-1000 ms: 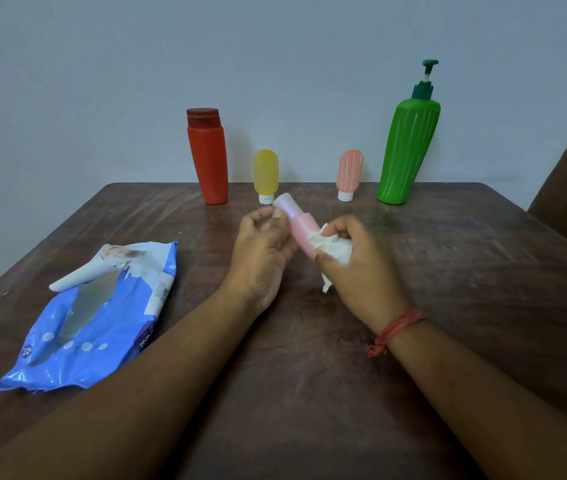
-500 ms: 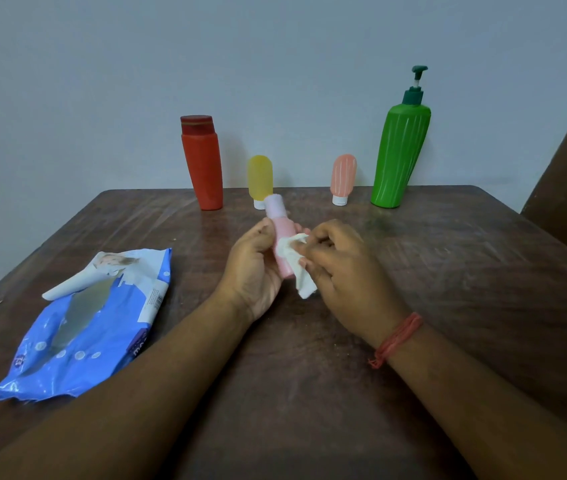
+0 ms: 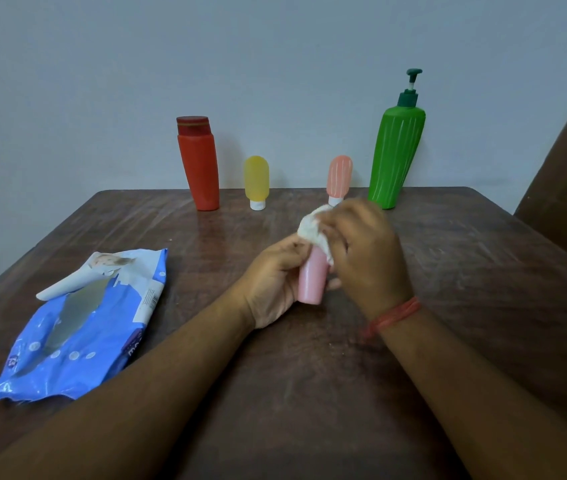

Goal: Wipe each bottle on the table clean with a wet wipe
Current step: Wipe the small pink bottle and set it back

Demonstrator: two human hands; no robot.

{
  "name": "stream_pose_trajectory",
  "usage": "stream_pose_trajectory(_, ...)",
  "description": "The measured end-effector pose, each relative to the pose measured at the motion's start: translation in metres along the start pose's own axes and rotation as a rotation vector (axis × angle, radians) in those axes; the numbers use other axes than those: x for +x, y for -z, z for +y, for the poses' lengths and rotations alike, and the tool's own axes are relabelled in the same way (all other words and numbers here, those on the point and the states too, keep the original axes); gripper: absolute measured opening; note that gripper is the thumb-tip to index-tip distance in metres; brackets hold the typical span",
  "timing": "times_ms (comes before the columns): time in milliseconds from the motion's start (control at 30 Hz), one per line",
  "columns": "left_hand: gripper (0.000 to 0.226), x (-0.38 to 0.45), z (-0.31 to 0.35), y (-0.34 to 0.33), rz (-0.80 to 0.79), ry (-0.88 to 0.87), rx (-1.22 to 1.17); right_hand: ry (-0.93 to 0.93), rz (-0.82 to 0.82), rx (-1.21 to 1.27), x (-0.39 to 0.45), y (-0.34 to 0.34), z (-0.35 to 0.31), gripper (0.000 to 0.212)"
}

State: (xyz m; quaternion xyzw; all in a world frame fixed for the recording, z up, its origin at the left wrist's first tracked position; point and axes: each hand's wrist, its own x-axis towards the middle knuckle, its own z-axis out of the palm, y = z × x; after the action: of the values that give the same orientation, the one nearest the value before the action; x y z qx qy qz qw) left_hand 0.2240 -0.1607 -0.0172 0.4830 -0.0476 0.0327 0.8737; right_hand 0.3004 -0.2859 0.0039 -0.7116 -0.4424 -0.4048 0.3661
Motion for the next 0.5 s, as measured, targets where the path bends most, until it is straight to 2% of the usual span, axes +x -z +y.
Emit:
stream_pose_trajectory(67, 0.037, 0.000, -0.004, -0.002, 0.000, 0.010, 0.050, -0.082, 0.051, -0.010, 0.005, 0.002, 0.003, 0.009)
stream_pose_trajectory(200, 0.030, 0.002, -0.001, 0.002, 0.085, -0.085, 0.035, 0.062, -0.075, 0.055, -0.008, -0.003, -0.007, 0.017)
stream_pose_trajectory(333, 0.032, 0.002, 0.004, 0.005, 0.093, -0.116, -0.055, -0.025, -0.047, 0.064, -0.004, -0.002, -0.004, 0.018)
stream_pose_trajectory(433, 0.033, 0.001, 0.011, 0.009, 0.174, -0.153, -0.173, 0.052, -0.203, 0.123, -0.013, -0.006, -0.013, 0.017)
stream_pose_trajectory(500, 0.026, 0.000, 0.016, 0.015, 0.256, -0.166, -0.214, 0.101, -0.330, 0.172, -0.021, -0.008, -0.016, 0.025)
